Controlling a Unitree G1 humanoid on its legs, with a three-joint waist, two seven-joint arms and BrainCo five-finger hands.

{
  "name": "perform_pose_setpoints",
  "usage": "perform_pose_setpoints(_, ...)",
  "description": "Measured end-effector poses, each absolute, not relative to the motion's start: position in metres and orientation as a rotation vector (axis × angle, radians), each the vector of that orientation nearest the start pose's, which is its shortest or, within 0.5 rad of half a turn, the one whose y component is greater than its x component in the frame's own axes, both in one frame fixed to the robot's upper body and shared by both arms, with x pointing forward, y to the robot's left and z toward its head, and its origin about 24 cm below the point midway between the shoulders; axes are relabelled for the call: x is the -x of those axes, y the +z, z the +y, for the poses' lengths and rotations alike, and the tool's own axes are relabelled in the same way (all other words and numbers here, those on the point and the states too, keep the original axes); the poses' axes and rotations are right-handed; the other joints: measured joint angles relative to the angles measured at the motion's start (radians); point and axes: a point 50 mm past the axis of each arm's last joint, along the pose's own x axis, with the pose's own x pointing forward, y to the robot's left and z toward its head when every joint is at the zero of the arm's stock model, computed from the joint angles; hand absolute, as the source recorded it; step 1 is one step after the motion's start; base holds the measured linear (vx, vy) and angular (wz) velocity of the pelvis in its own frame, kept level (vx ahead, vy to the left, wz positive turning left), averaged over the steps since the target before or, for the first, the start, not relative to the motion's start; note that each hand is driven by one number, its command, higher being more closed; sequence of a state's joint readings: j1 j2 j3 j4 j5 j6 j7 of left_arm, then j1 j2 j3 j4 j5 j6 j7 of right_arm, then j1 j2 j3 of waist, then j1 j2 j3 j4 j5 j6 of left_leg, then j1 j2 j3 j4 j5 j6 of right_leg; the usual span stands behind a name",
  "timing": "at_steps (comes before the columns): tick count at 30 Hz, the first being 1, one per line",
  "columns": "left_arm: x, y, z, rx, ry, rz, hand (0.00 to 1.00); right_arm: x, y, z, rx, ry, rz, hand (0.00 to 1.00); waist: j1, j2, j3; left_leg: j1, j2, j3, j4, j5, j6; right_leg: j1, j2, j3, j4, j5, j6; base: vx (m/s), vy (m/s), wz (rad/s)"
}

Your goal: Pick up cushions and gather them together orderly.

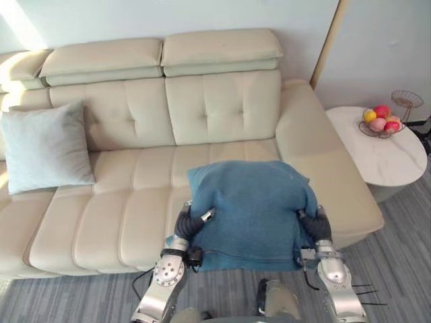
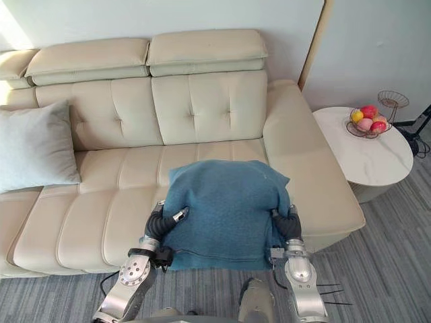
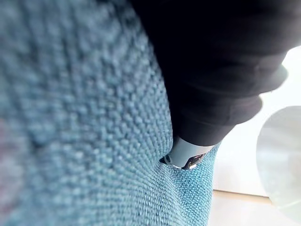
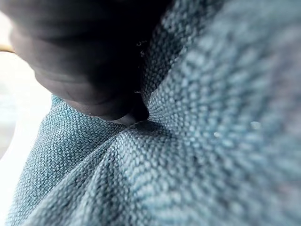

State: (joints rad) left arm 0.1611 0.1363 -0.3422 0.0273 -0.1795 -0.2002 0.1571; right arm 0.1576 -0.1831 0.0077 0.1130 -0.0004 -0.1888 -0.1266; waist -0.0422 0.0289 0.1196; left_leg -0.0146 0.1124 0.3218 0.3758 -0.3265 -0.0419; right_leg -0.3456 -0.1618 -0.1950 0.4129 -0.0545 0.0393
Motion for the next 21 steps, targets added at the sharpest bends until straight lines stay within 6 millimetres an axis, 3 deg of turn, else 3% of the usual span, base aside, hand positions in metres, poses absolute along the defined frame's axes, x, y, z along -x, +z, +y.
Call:
perform_pose_setpoints(1, -0.209, 0.011, 0.111, 0.091, -0.121, 0.039, 1.0, -0.214, 0.004, -0.2, 0.189, -0.141, 0.069, 1.0, -0.001, 0.002, -0.001, -0.007, 0.004, -0.009, 0.019, 0.003, -0.005, 0.002, -0.002, -0.006, 0.009, -0.011, -0.005, 0.26, -0.086, 0.21)
perform_pose_setpoints(3, -0.21, 0.013, 0.108, 0.105, -0.122, 0.034, 1.0, -0.213, 0.004, -0.203, 0.195, -0.148, 0.07, 1.0, -0.011, 0.009, 0.002, -0.066, 0.051, -0.04, 0.202, 0.053, -0.047, 0.076, 0.0, -0.054, -0.024, -0.033, -0.008, 0.26, -0.128, 0.38)
perform_pose_setpoints(4, -0.21, 0.013, 0.106, 0.111, -0.123, 0.034, 1.0, -0.213, 0.004, -0.204, 0.201, -0.149, 0.071, 1.0, -0.011, 0.011, 0.003, -0.077, 0.062, -0.041, 0.256, 0.08, -0.046, 0.108, 0.006, -0.058, -0.048, -0.033, -0.008, 0.31, -0.103, 0.23)
perform_pose_setpoints(5, -0.21, 0.013, 0.104, 0.121, -0.124, 0.033, 1.0, -0.212, 0.007, -0.205, 0.204, -0.151, 0.06, 1.0, 0.002, -0.003, 0.01, -0.11, 0.08, -0.041, 0.354, 0.108, -0.038, 0.193, -0.001, -0.063, -0.12, -0.027, -0.007, 0.24, -0.038, 0.1)
perform_pose_setpoints(6, -0.211, 0.014, 0.103, 0.124, -0.126, 0.029, 1.0, -0.213, 0.01, -0.206, 0.204, -0.155, 0.046, 1.0, 0.004, -0.003, 0.008, -0.12, 0.084, -0.034, 0.352, 0.09, -0.015, 0.214, -0.006, -0.066, -0.14, -0.024, -0.002, 0.28, 0.011, 0.1)
perform_pose_setpoints(7, -0.213, 0.017, 0.101, 0.128, -0.135, 0.016, 1.0, -0.214, 0.019, -0.209, 0.202, -0.17, 0.01, 1.0, 0.004, 0.0, 0.005, -0.148, 0.088, -0.017, 0.299, 0.071, 0.015, 0.233, -0.019, -0.068, -0.162, -0.018, 0.008, 0.16, 0.041, 0.07)
perform_pose_setpoints(9, -0.219, 0.023, 0.097, 0.133, -0.148, -0.016, 1.0, -0.216, 0.027, -0.212, 0.204, -0.186, -0.025, 1.0, 0.004, 0.015, -0.004, -0.184, 0.093, -0.01, 0.124, 0.084, 0.009, 0.239, -0.032, -0.069, -0.19, -0.005, 0.028, 0.16, 0.123, 0.02)
perform_pose_setpoints(10, -0.222, 0.026, 0.096, 0.137, -0.152, -0.028, 1.0, -0.216, 0.028, -0.214, 0.206, -0.19, -0.03, 1.0, 0.004, 0.026, -0.01, -0.182, 0.089, -0.017, 0.001, 0.139, -0.008, 0.239, -0.03, -0.066, -0.201, 0.002, 0.04, 0.17, 0.23, -0.18)
perform_pose_setpoints(11, -0.222, 0.027, 0.094, 0.139, -0.154, -0.03, 1.0, -0.215, 0.028, -0.217, 0.211, -0.2, -0.027, 1.0, 0.004, 0.053, -0.025, -0.184, 0.097, -0.045, -0.108, 0.27, -0.04, 0.245, -0.006, -0.048, -0.229, 0.012, 0.064, 0.16, 0.23, -0.31)
perform_pose_setpoints(14, -0.221, 0.023, 0.099, 0.108, -0.156, -0.018, 1.0, -0.21, 0.021, -0.209, 0.166, -0.223, -0.005, 1.0, -0.008, -0.011, -0.034, -0.154, 0.022, -0.02, -0.178, 0.285, -0.018, 0.255, -0.058, 0.009, -0.295, 0.03, 0.086, 0.12, 0.185, -0.06)
perform_pose_setpoints(15, -0.221, 0.023, 0.1, 0.103, -0.156, -0.015, 1.0, -0.21, 0.021, -0.208, 0.162, -0.224, -0.004, 1.0, -0.007, -0.019, -0.034, -0.151, 0.006, -0.012, -0.19, 0.288, -0.013, 0.252, -0.071, 0.016, -0.301, 0.035, 0.093, 0.07, 0.156, 0.06)
perform_pose_setpoints(21, -0.222, 0.024, 0.103, 0.066, -0.135, -0.026, 1.0, -0.219, 0.027, -0.198, 0.189, -0.219, -0.042, 1.0, 0.002, -0.015, -0.038, -0.111, -0.01, 0.036, -0.244, 0.292, -0.012, 0.236, -0.07, 0.081, -0.311, 0.036, 0.095, 0.02, 0.039, -0.24)
